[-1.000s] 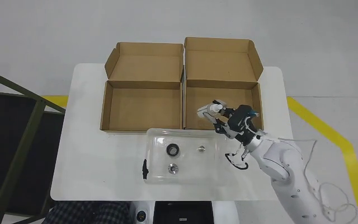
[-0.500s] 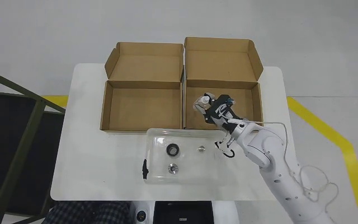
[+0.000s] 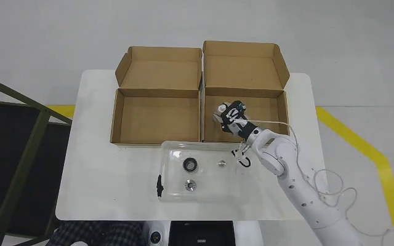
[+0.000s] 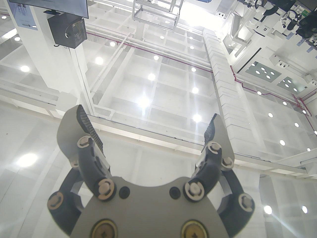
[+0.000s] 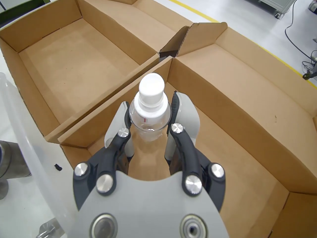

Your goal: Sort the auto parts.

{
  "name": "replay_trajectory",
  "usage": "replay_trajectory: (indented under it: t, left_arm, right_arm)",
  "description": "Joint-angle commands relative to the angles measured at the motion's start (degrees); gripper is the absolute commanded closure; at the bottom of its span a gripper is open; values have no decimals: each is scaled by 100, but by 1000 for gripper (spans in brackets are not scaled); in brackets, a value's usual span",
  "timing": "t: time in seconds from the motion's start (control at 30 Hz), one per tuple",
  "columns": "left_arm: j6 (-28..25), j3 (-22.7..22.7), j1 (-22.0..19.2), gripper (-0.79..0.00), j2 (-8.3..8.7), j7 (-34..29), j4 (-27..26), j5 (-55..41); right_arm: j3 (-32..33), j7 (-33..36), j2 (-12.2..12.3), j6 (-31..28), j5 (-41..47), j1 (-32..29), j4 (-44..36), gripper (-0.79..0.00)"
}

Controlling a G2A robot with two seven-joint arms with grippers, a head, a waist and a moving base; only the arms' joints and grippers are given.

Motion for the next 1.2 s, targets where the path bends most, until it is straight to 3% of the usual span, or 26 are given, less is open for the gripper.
replay_trajectory:
  t: [0.0,0.07,0.27,0.37,0.73,1.17]
  left_arm:
    - [0,0,0,-785,0,0,0,0]
    - [0,0,0,-785,0,0,0,0]
    - [0,0,0,-785,0,0,0,0]
    - [0,0,0,-785,0,0,0,0]
    - [0,0,0,-785,0,0,0,0]
    - [0,0,0,-785,0,0,0,0]
  right_arm:
    - [-25,-3,-17,41,-34,33,75,-277]
    - [-47,-23,-32,85,-63,43,133,-329]
    - [-81,-46,-68,135,-102,56,201,-391]
    - [-69,-68,-79,124,-82,39,198,-785]
    - [531,43,52,-247,-252,-428,-811,-785]
    - [1294,637,321,-2136,-165,-1377,-2309,-785]
